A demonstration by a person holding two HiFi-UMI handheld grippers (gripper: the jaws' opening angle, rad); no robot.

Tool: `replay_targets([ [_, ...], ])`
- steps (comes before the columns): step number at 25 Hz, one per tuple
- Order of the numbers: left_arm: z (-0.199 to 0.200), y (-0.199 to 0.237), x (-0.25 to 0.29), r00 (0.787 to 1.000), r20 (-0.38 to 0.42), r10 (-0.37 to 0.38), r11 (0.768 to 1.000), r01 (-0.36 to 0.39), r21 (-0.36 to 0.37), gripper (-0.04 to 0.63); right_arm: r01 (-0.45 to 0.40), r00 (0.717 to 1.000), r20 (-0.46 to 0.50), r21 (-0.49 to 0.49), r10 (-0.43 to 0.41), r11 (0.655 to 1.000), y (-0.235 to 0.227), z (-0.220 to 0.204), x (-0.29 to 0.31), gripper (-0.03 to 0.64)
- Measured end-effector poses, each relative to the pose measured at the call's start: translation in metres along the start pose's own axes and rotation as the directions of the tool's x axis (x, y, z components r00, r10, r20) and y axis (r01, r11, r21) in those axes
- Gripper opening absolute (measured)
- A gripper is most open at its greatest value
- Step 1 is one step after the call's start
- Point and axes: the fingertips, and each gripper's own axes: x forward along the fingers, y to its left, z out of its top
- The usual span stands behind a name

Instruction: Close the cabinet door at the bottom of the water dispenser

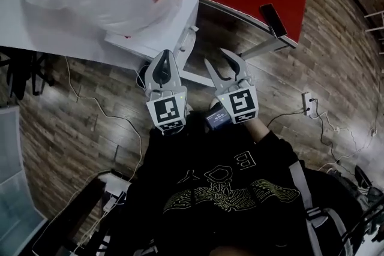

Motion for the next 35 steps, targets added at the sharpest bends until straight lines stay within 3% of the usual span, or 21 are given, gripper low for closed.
replay_targets([
  [6,-0.055,-0.006,0.017,0.996,-0.082,-0.018,1.000,0.020,0.019,0.008,-0.040,0.983,-0.180,0.017,0.042,0.999,0.008,-0.097,0.024,0.169],
  [13,-0.149,-0.038,0.046,0.979,-0.184,-0.089,0.994,0.100,0.054,0.008,-0.118,0.933,-0.349,-0.072,0.086,0.990,0.014,-0.232,0.059,0.173],
  [17,-0.203,-0.054,0.057,0.967,-0.218,-0.130,0.990,0.138,0.018,0.008,-0.188,0.872,-0.475,-0.097,0.120,0.977,0.026,-0.325,0.060,0.184],
  [23,-0.303,-0.084,0.081,0.926,-0.315,-0.206,0.974,0.226,0.027,0.008,-0.291,0.762,-0.630,-0.122,0.153,0.949,0.049,-0.451,0.060,0.196],
  [30,-0.382,-0.086,0.114,0.907,-0.377,-0.190,0.980,0.197,-0.021,0.008,-0.318,0.724,-0.681,-0.182,0.115,0.930,0.061,-0.516,0.073,0.198],
  [35,-0.393,-0.095,0.136,0.896,-0.399,-0.195,0.978,0.206,-0.017,0.008,-0.370,0.675,-0.732,-0.229,0.091,0.900,0.051,-0.546,0.074,0.215],
])
